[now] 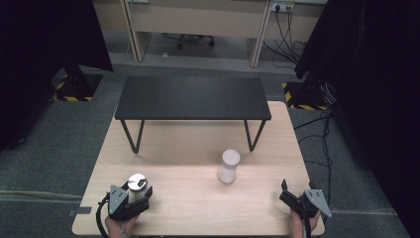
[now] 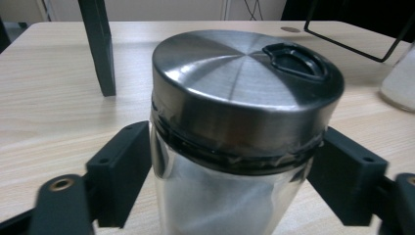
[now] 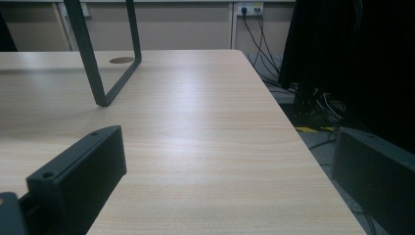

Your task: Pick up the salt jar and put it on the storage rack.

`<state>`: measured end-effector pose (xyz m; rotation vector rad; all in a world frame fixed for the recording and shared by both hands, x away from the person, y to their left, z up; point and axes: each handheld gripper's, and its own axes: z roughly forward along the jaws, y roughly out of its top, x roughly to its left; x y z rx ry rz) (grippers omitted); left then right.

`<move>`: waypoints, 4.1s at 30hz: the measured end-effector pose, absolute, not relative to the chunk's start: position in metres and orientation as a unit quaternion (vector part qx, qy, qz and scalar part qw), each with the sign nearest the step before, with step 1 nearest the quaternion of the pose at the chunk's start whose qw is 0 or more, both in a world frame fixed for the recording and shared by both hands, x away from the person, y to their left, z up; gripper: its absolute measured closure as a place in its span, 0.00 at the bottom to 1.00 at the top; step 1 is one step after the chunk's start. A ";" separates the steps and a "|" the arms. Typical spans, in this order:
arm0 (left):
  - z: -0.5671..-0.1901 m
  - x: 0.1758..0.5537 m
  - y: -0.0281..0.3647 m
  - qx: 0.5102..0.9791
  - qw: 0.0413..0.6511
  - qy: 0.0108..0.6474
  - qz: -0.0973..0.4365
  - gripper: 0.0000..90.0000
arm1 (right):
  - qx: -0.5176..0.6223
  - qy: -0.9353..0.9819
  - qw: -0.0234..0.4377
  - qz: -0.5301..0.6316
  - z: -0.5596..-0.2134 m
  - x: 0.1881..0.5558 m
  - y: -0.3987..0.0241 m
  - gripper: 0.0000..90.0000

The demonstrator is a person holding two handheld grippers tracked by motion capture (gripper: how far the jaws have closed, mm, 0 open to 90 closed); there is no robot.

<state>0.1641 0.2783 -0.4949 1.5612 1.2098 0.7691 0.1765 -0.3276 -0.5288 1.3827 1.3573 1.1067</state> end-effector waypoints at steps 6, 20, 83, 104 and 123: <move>-0.495 0.163 0.275 0.646 0.482 0.493 0.327 0.33 | 0.555 0.546 0.441 0.447 -0.529 0.176 -0.328 0.00; -0.488 0.162 0.267 0.644 0.468 0.507 0.333 0.34 | 0.556 0.545 0.439 0.448 -0.529 0.176 -0.328 0.00; -0.325 0.248 0.246 0.612 0.488 0.505 0.363 0.34 | 0.546 0.557 0.439 0.446 -0.529 0.176 -0.329 0.00; -0.284 0.281 0.247 0.615 0.479 0.499 0.378 0.34 | 0.540 0.563 0.440 0.444 -0.529 0.176 -0.330 0.00; -0.281 0.325 0.244 0.612 0.475 0.495 0.394 0.34 | 0.539 0.564 0.444 0.440 -0.529 0.177 -0.328 0.00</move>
